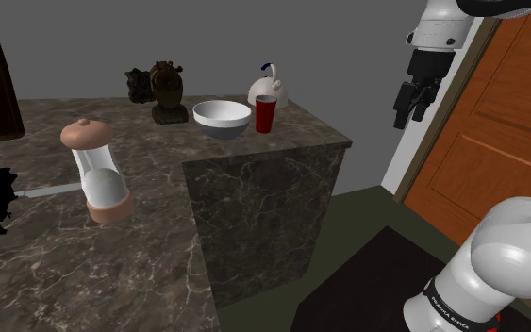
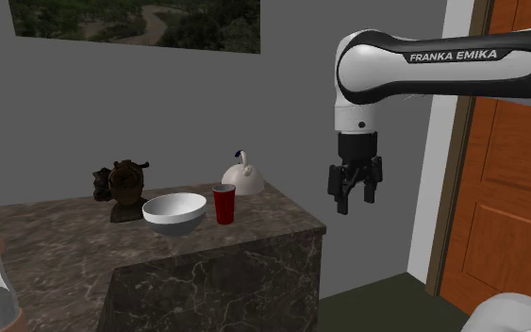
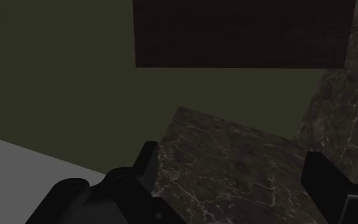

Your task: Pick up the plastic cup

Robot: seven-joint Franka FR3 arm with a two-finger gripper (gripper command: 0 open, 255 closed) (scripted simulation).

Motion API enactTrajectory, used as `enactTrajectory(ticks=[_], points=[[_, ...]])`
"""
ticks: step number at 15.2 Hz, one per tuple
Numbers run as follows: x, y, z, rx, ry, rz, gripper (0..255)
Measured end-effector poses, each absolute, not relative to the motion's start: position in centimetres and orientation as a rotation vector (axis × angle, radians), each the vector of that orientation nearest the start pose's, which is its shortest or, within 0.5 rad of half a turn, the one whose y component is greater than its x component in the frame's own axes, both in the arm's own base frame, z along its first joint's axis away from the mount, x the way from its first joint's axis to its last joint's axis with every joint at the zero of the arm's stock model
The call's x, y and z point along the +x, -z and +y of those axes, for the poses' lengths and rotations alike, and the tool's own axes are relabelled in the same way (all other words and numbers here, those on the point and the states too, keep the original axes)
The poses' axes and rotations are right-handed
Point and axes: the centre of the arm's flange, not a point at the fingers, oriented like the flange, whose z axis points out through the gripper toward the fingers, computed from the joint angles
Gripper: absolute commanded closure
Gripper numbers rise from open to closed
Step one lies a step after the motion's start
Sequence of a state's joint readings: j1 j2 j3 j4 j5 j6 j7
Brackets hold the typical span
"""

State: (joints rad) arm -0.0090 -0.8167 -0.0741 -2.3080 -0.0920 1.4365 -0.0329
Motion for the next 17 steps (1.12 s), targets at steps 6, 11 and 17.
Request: enactTrajectory(ticks=[6, 11, 17], points=[[33.2, -60.2, -3.8, -3.158, -0.078, 0.071, 0], [39.6, -59.9, -2.5, -3.136, -0.059, 0.089, 0], [47.1, -59.3, -2.3, -3.111, -0.037, 0.112, 0]])
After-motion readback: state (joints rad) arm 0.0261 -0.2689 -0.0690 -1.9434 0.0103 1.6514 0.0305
